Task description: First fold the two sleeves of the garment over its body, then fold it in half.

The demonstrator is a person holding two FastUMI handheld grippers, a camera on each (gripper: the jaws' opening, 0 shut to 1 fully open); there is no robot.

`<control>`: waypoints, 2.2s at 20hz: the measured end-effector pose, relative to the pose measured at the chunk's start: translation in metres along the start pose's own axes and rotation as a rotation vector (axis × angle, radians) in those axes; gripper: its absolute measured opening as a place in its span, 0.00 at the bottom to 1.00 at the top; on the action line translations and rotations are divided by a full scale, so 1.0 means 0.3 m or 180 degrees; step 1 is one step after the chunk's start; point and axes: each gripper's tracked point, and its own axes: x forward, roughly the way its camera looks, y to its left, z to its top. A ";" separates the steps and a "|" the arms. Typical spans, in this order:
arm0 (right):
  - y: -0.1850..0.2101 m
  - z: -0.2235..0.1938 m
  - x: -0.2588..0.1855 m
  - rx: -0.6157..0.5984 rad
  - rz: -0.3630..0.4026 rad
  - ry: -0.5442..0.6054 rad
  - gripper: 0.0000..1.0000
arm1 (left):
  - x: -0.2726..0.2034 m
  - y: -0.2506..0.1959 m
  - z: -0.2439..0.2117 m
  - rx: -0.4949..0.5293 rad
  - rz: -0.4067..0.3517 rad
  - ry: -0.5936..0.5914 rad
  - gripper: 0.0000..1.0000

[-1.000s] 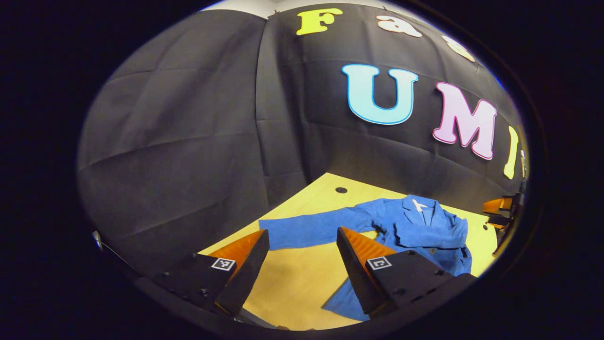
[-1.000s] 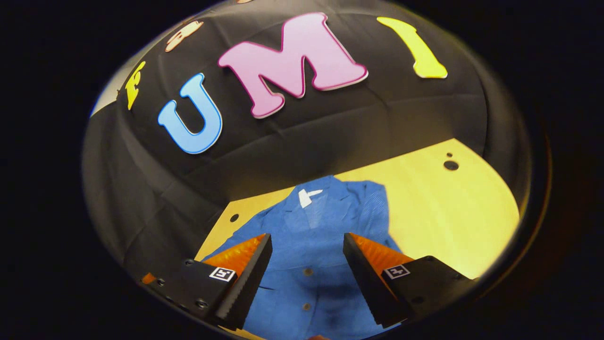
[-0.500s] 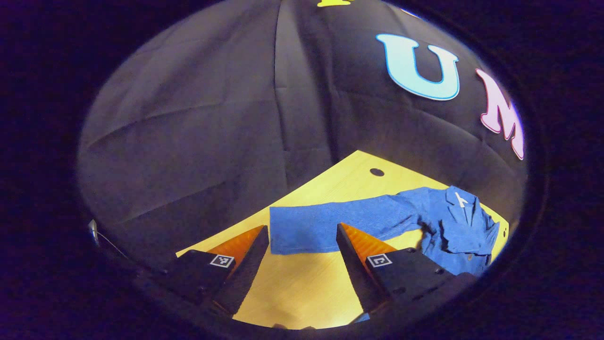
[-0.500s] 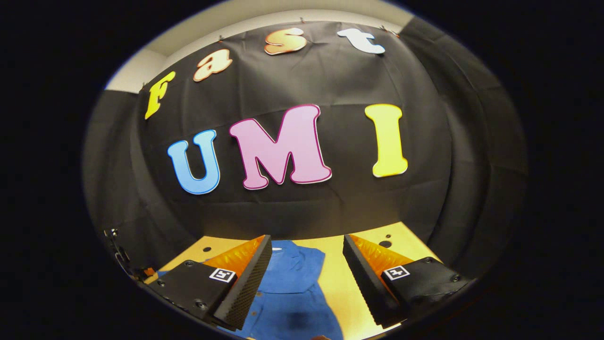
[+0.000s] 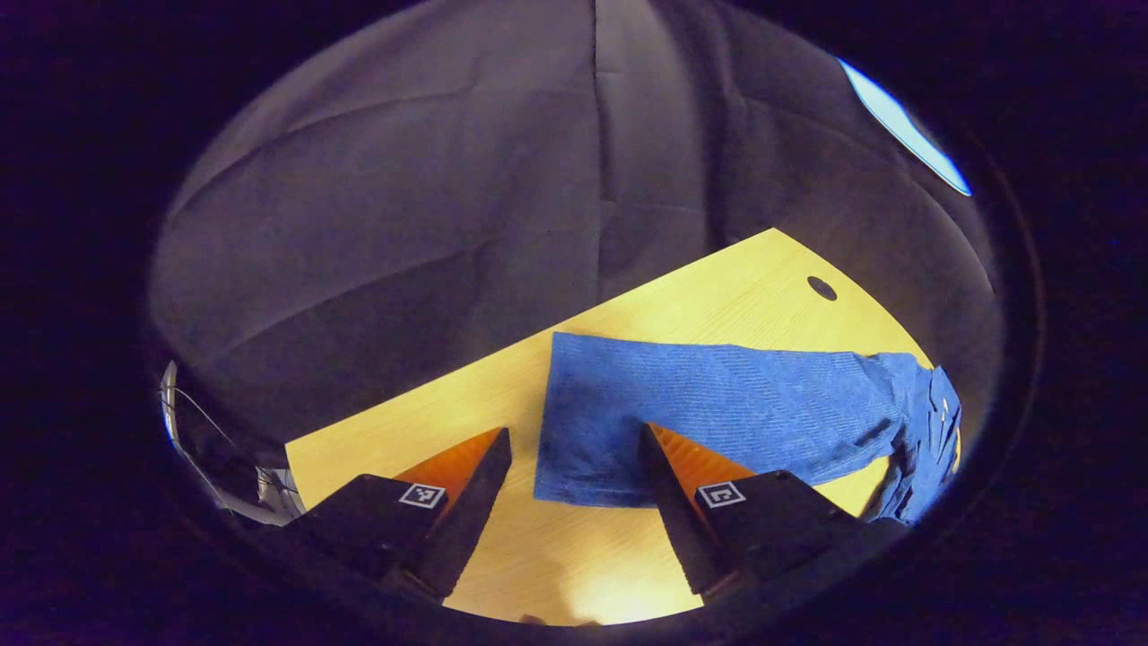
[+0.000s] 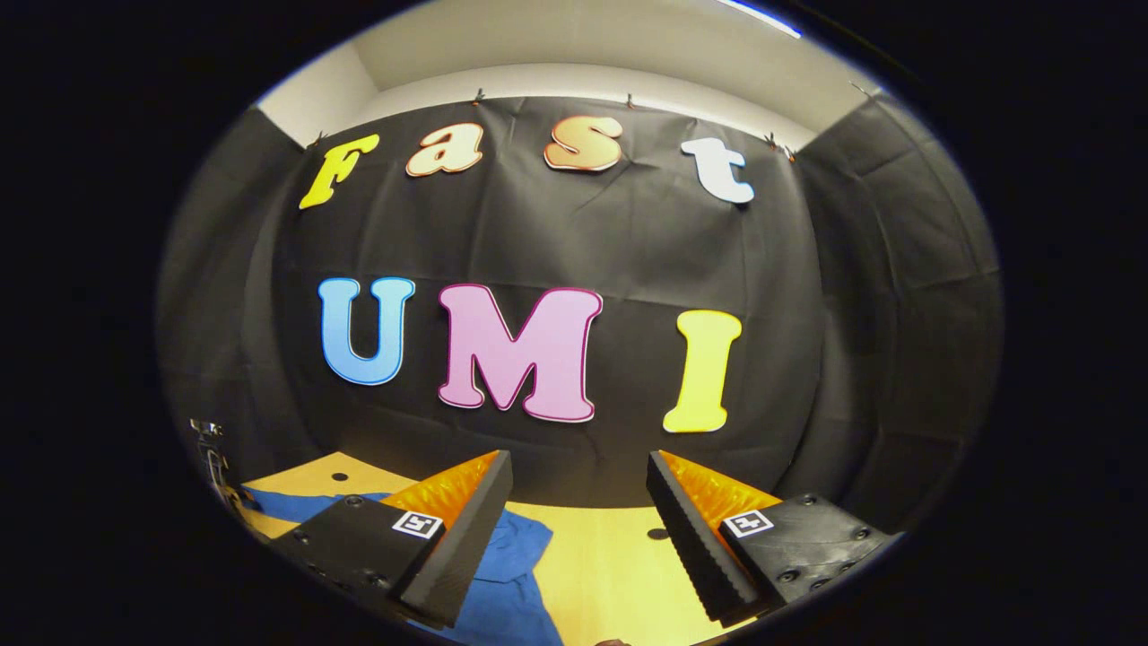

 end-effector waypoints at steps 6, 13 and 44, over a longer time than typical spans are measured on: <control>0.026 -0.078 -0.017 0.0184 0.0056 0.0165 0.97 | 0.025 -0.065 -0.003 0.0427 -0.0181 0.0143 0.70; 0.000 -0.154 -0.028 0.0246 0.0021 0.0327 0.97 | 0.015 -0.124 0.005 0.0353 -0.0438 0.0156 0.00; -0.337 -0.584 -0.076 0.0524 -0.0688 0.1150 0.97 | -1.033 -1.803 -0.434 0.0845 -0.3693 0.0093 0.41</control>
